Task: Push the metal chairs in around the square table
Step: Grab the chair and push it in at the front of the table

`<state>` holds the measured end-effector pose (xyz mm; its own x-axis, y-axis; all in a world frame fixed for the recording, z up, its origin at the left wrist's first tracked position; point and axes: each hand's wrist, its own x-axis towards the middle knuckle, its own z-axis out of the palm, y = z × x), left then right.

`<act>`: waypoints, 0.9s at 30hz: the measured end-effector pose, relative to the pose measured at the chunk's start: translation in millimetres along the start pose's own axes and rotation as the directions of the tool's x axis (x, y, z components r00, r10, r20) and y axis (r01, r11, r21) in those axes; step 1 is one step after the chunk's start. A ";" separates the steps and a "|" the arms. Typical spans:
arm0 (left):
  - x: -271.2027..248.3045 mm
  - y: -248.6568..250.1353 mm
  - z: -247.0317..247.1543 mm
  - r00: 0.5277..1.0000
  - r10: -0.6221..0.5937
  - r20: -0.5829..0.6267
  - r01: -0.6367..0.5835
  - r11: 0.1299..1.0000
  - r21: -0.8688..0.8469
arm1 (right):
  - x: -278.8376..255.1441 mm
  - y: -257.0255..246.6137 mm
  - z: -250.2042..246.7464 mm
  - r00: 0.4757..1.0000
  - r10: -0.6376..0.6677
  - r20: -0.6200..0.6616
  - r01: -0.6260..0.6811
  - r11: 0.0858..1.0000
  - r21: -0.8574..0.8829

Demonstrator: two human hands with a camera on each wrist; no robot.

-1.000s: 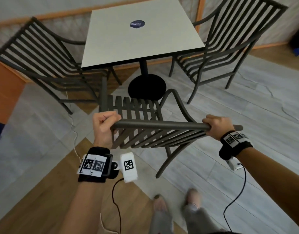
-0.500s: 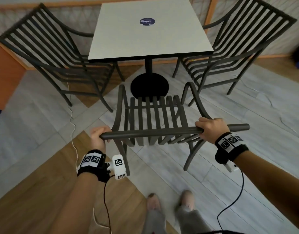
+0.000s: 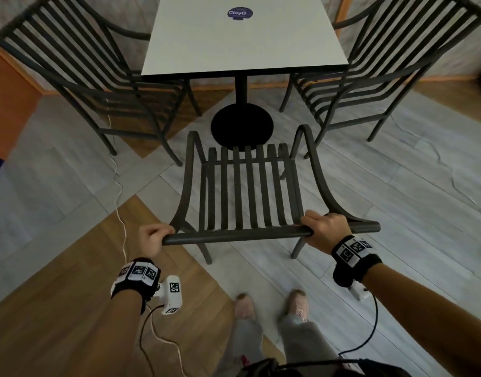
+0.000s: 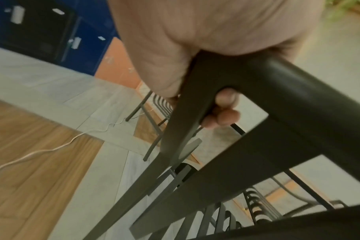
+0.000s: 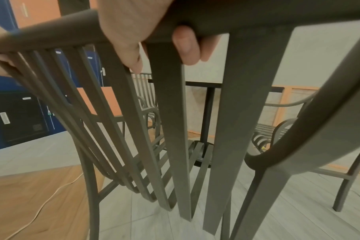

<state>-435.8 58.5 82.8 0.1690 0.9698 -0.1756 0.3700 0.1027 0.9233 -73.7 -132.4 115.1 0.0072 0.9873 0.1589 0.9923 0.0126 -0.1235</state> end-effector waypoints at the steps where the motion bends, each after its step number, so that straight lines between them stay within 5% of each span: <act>1: 0.5 1.0 -1.6 1.000 0.013 0.025 -0.015 0.998 0.064 | 0.7 -0.5 -3.2 1.000 0.013 0.010 -0.013 1.000 0.001; 4: 8.3 22.5 -7.6 0.973 0.081 0.218 -0.170 0.889 0.426 | 5.4 3.8 -15.8 0.995 0.058 0.079 -0.058 0.998 0.004; 6: 4.5 42.2 -4.2 0.909 0.096 0.406 -0.366 0.650 0.666 | 2.7 13.4 -14.3 0.981 0.085 0.176 -0.089 0.996 0.014; 8: -0.6 54.4 5.6 0.834 0.073 0.546 -0.510 0.481 0.714 | -3.8 22.8 -10.9 0.940 0.128 0.317 -0.115 0.992 -0.061; 12: -0.1 58.5 16.4 0.789 -0.095 0.607 -0.489 0.501 0.714 | -3.3 27.5 -10.7 0.801 0.285 0.527 -0.253 0.958 -0.134; 14: -3.0 62.7 18.8 0.722 -0.208 0.660 -0.523 0.460 0.717 | 0.7 25.3 -8.5 0.764 0.337 0.550 -0.283 0.941 -0.183; 16: -7.8 65.7 23.0 0.691 -0.246 0.680 -0.571 0.391 0.722 | 1.7 25.5 -6.5 0.762 0.364 0.535 -0.279 0.931 -0.236; 20: 4.8 65.1 27.2 0.724 -0.216 0.655 -0.588 0.302 0.750 | 10.2 28.8 -7.2 0.763 0.352 0.542 -0.254 0.934 -0.250; 27: 58.6 86.9 34.4 0.759 -0.141 0.635 -0.575 0.311 0.757 | 72.2 46.5 -17.9 0.784 0.335 0.523 -0.247 0.941 -0.233</act>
<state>-362.3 116.7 141.0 0.6567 0.5815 -0.4802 0.7088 -0.6934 0.1296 -24.8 -63.4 138.4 0.2735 0.8609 -0.4291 0.9604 -0.2691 0.0724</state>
